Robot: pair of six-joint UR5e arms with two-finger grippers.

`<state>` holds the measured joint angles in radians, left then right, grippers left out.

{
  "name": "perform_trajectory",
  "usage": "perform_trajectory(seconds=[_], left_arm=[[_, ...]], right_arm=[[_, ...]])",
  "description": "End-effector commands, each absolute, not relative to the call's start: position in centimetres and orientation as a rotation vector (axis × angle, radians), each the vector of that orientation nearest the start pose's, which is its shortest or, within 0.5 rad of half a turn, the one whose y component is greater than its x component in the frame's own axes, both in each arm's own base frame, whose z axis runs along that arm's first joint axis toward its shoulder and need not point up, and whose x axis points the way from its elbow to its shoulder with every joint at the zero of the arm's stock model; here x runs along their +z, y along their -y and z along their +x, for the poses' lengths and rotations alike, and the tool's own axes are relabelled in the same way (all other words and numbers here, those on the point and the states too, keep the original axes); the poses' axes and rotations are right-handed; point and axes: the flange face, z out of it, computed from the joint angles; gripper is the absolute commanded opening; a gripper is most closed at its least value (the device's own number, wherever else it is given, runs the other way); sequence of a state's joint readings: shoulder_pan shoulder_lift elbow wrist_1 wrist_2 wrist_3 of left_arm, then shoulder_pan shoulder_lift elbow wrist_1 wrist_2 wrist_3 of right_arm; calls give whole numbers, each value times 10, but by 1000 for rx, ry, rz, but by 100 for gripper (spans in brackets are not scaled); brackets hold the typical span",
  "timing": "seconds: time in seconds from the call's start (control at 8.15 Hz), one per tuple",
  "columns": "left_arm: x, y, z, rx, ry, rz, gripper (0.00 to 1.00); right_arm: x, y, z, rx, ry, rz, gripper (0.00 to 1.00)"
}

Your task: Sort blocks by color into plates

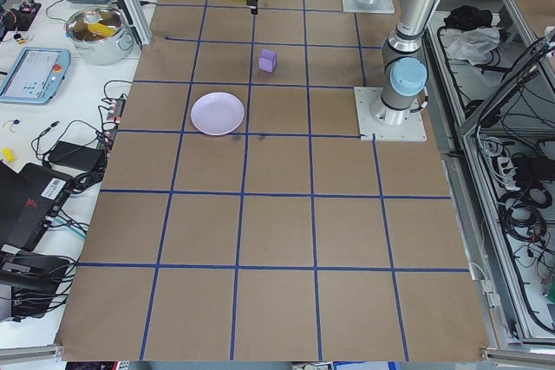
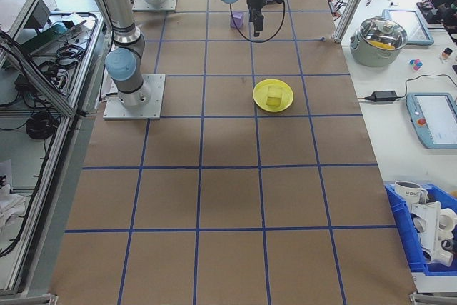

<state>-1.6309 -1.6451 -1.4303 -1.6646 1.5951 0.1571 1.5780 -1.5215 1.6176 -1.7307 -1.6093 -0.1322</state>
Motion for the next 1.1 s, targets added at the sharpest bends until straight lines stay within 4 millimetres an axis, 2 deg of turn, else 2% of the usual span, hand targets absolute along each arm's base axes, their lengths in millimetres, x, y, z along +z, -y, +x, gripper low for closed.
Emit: perform_trajectory(seconds=[0.0, 0.12, 0.37, 0.49, 0.61, 0.74, 0.98], left_arm=[[441, 539, -165, 218, -3096, 337, 100], [412, 551, -169, 264, -3099, 315, 100], [399, 559, -177, 217, -3113, 322, 100], [394, 562, -197, 181, -3171, 325, 100], [383, 577, -207, 77, -3169, 381, 100], [364, 587, -219, 69, -3169, 399, 100], [337, 580, -256, 138, -3152, 496, 100]], right_arm=[[483, 496, 132, -176, -3186, -228, 100], [487, 491, 132, -186, -3183, -230, 100], [480, 491, 132, -178, -3183, -245, 100], [476, 490, 132, -168, -3181, -250, 100], [476, 491, 132, -166, -3183, -248, 100], [476, 491, 132, -166, -3183, -248, 100], [476, 491, 133, -169, -3177, -248, 100]])
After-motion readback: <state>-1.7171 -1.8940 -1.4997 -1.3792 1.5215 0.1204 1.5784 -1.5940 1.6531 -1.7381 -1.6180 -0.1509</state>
